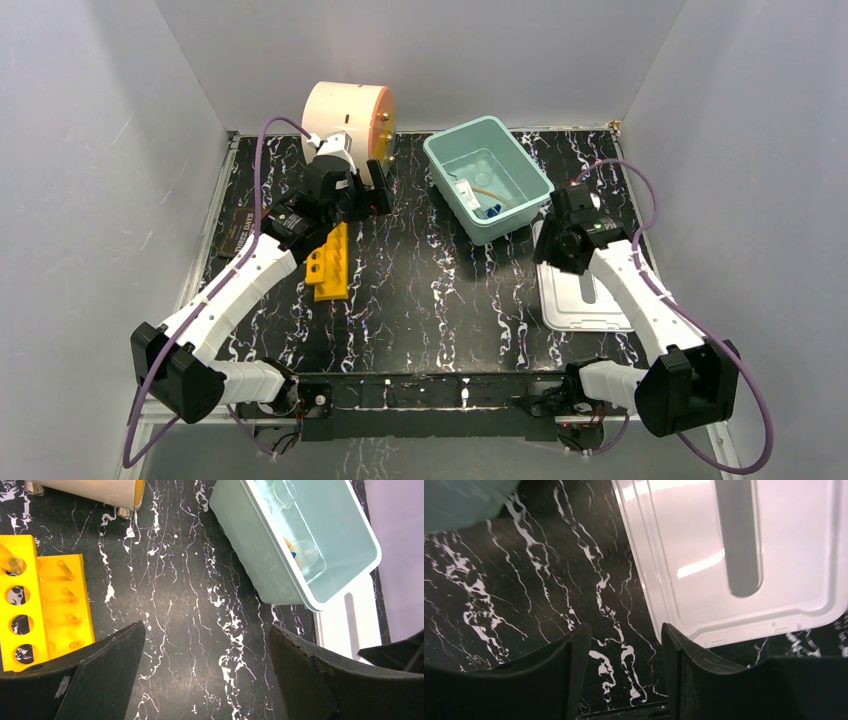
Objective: Organize the chemistry lab equipment
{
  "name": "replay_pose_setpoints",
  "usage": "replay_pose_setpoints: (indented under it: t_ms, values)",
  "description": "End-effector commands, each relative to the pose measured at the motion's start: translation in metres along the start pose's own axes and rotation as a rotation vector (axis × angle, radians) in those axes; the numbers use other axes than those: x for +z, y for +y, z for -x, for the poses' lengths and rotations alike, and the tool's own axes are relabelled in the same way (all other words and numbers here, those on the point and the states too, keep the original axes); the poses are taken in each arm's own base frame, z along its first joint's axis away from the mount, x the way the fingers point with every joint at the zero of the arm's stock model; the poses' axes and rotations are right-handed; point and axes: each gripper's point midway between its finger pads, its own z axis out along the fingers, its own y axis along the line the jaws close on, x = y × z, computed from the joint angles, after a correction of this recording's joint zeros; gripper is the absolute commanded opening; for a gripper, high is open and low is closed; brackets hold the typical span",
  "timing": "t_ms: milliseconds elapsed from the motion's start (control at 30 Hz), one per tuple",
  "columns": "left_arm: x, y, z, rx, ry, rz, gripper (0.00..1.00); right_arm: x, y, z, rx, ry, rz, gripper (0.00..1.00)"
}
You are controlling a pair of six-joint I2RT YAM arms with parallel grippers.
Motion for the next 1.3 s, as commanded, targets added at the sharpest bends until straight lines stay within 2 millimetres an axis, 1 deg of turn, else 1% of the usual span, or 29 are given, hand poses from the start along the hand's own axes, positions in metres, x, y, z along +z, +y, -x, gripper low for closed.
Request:
replay_pose_setpoints:
  t_ms: [0, 100, 233, 300, 367, 467, 633, 700, 933, 1167, 1267]
  values:
    - [-0.001, -0.005, 0.005, -0.010, -0.012, -0.029, 0.93, 0.012, 0.007, -0.020, 0.150, 0.028, 0.036, 0.59]
    - [-0.001, -0.007, 0.005, -0.011, -0.010, -0.039, 0.93, 0.029, -0.001, -0.025, 0.162, 0.015, -0.008, 0.58]
    - [-0.001, -0.006, 0.004, -0.013, -0.009, -0.033, 0.93, 0.052, -0.010, -0.023, 0.088, 0.001, -0.069, 0.60]
    - [-0.001, -0.003, 0.005, -0.013, -0.013, -0.018, 0.93, 0.060, -0.012, -0.023, 0.049, 0.016, -0.088, 0.60]
    - [-0.003, -0.001, 0.007, -0.012, -0.019, -0.005, 0.93, 0.067, -0.011, -0.020, 0.018, 0.010, -0.084, 0.59]
    - [-0.003, 0.001, 0.008, -0.006, -0.022, 0.004, 0.93, 0.075, -0.009, -0.016, 0.016, -0.004, -0.053, 0.57]
    - [-0.003, -0.006, 0.005, 0.003, -0.011, -0.039, 0.93, 0.092, -0.017, -0.030, 0.047, 0.043, -0.036, 0.48]
    - [-0.002, -0.006, 0.004, 0.003, -0.008, -0.041, 0.93, 0.096, -0.017, -0.034, 0.052, 0.056, -0.033, 0.47]
    - [-0.001, -0.006, 0.006, 0.009, -0.012, -0.034, 0.93, 0.106, -0.015, -0.043, 0.034, 0.095, -0.020, 0.46]
    - [0.000, -0.003, 0.005, 0.010, -0.012, -0.022, 0.93, 0.115, -0.020, -0.049, 0.026, 0.122, -0.049, 0.37]
    - [0.000, -0.003, 0.005, 0.010, -0.012, -0.022, 0.93, 0.119, -0.023, -0.051, 0.021, 0.130, -0.072, 0.35]
